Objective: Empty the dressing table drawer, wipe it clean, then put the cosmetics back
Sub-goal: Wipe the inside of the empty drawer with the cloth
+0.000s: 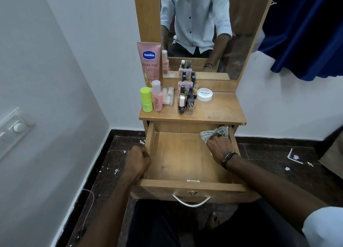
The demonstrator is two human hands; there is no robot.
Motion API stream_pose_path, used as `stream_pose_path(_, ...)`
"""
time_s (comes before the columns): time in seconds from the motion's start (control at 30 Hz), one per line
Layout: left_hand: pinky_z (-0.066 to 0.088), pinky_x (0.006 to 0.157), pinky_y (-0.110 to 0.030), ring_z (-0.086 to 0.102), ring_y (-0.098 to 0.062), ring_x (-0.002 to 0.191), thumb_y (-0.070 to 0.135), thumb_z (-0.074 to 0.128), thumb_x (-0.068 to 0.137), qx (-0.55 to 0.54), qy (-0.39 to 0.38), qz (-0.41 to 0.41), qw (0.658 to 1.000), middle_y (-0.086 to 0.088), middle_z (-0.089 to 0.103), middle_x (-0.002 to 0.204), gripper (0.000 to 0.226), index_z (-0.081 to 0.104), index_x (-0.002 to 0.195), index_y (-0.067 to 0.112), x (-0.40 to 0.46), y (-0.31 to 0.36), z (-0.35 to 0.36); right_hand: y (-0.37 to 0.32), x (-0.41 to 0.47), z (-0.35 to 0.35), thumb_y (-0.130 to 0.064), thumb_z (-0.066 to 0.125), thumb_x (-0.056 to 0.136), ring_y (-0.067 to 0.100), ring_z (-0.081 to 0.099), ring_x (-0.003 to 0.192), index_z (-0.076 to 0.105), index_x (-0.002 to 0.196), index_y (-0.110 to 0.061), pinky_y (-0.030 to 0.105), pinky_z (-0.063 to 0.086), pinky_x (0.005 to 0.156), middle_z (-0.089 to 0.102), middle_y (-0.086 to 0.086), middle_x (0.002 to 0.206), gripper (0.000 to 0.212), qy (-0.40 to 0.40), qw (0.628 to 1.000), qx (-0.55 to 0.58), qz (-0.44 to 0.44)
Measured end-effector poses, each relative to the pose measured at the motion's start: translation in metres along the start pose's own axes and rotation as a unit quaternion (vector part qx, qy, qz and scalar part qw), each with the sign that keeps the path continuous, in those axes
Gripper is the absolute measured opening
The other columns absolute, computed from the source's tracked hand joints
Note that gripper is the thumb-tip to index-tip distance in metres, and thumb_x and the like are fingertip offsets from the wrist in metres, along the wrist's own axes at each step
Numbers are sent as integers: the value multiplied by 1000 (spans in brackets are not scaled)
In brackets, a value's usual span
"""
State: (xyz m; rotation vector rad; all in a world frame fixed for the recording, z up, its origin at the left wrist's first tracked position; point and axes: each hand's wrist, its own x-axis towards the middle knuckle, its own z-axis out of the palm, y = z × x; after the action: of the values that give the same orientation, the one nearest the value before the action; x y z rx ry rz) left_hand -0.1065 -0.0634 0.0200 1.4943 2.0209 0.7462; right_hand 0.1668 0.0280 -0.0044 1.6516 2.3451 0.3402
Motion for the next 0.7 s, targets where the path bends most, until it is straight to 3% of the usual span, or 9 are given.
stream_pose_path(0.17,46,61,-29,59,-29,61,1,61,90,-7,2,8,1000,-22,65,67,45,46,50,18,-2,1,-2,1,4,-5,4,46,93,27,68,86,55,122,-3,34,55,68,66,15,105,31,7,999,-47,-10)
stream_pose_path(0.3,40,57,-23,55,-21,56,1,60,91,-15,-7,-2,1000,-4,53,56,44,47,52,16,-4,5,-3,7,11,-2,5,42,91,27,67,99,44,134,-2,37,54,81,64,14,119,43,17,996,-79,-46)
stream_pose_path(0.43,41,61,-26,50,-22,55,2,59,92,-22,-6,2,1000,-21,62,65,45,47,51,18,-4,3,-3,1,5,-11,1,49,92,26,65,98,48,127,-1,34,52,80,64,11,111,35,-9,994,-104,-38)
stream_pose_path(0.57,42,62,-27,52,-23,58,0,59,90,-26,-4,-6,1000,-6,52,57,44,48,51,18,-4,2,-4,-16,-14,-29,-8,57,93,26,63,102,62,119,-6,33,49,72,60,13,118,27,-97,982,-147,-66)
stream_pose_path(0.7,46,63,-29,55,-24,59,3,59,91,-25,-6,-8,1000,-4,54,57,43,50,52,18,-3,0,-3,-35,-35,-41,-17,56,94,25,62,103,65,117,-9,34,50,75,63,10,116,26,-168,972,-129,-104)
